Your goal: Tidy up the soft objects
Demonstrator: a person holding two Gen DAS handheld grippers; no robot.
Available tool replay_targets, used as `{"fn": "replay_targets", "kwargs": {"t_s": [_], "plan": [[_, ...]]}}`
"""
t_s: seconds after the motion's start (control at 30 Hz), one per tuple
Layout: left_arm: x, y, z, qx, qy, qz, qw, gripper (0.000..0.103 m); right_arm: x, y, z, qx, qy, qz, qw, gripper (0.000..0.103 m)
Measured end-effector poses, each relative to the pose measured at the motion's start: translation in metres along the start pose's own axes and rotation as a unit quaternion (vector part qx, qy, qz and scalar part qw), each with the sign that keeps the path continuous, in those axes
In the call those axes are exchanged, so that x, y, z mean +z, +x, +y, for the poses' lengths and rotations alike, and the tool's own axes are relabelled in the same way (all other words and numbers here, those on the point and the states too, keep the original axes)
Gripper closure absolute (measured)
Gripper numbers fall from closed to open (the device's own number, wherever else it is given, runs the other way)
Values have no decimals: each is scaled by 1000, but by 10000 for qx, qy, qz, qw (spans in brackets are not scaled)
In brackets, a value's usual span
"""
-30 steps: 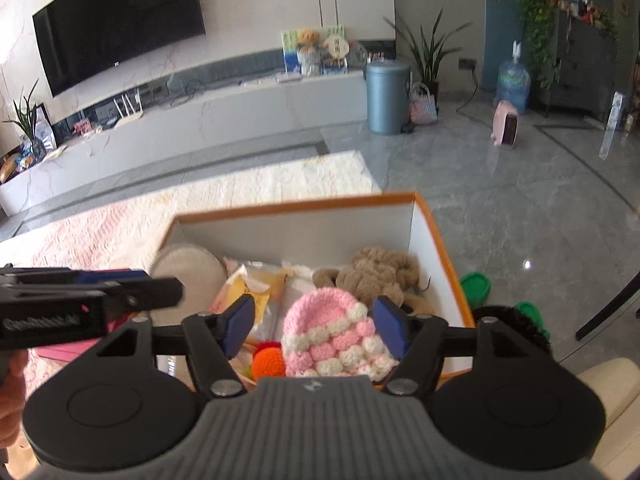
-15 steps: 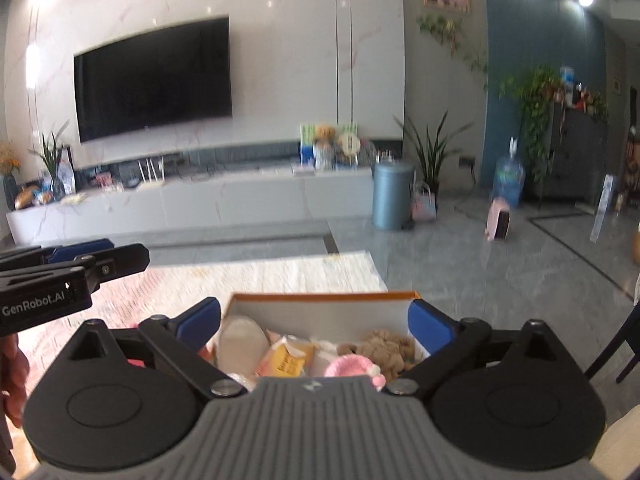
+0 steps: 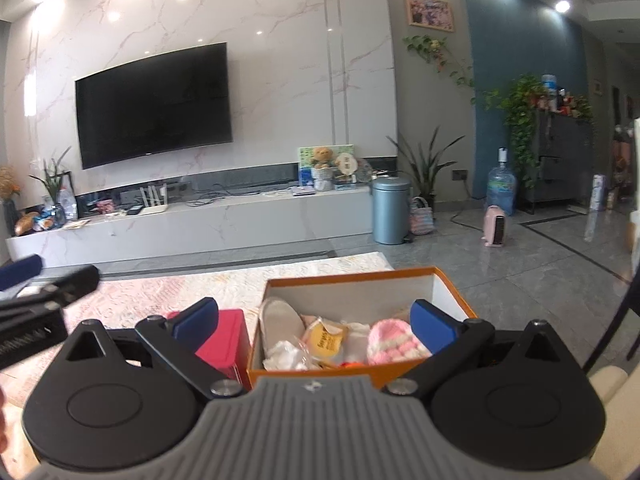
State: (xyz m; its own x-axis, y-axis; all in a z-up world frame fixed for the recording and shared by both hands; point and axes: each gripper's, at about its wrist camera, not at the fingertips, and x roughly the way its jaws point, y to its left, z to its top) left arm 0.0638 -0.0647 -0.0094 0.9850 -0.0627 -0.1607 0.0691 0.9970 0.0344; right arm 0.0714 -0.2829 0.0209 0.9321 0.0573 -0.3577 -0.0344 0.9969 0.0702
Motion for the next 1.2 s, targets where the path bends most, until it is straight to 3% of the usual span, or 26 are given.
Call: {"fn": "replay_targets", "kwargs": {"t_s": [0.03,0.37,0.57,0.73,1.2], "plan": [[-4,3,5,-6,-80,66,9999,0,-6,-2,1,-21,0,-6,10000,3],[-36,12,15,-73,-281,871,9958,0,-56,-6,8,-293,-184,-176,9992,3],[-45,11,5,-29,-128,952,9954,0,-71,-3,1,-317,-19,-253,9992,3],[-56,15,1,-38,-168,1166,9930,0,-78,7,-1,-310,7,-2,9995,3],[-68,17,-4,-18,-108,1525,9882,0,-81,15,-5,-298,189,128,9993,3]]}}
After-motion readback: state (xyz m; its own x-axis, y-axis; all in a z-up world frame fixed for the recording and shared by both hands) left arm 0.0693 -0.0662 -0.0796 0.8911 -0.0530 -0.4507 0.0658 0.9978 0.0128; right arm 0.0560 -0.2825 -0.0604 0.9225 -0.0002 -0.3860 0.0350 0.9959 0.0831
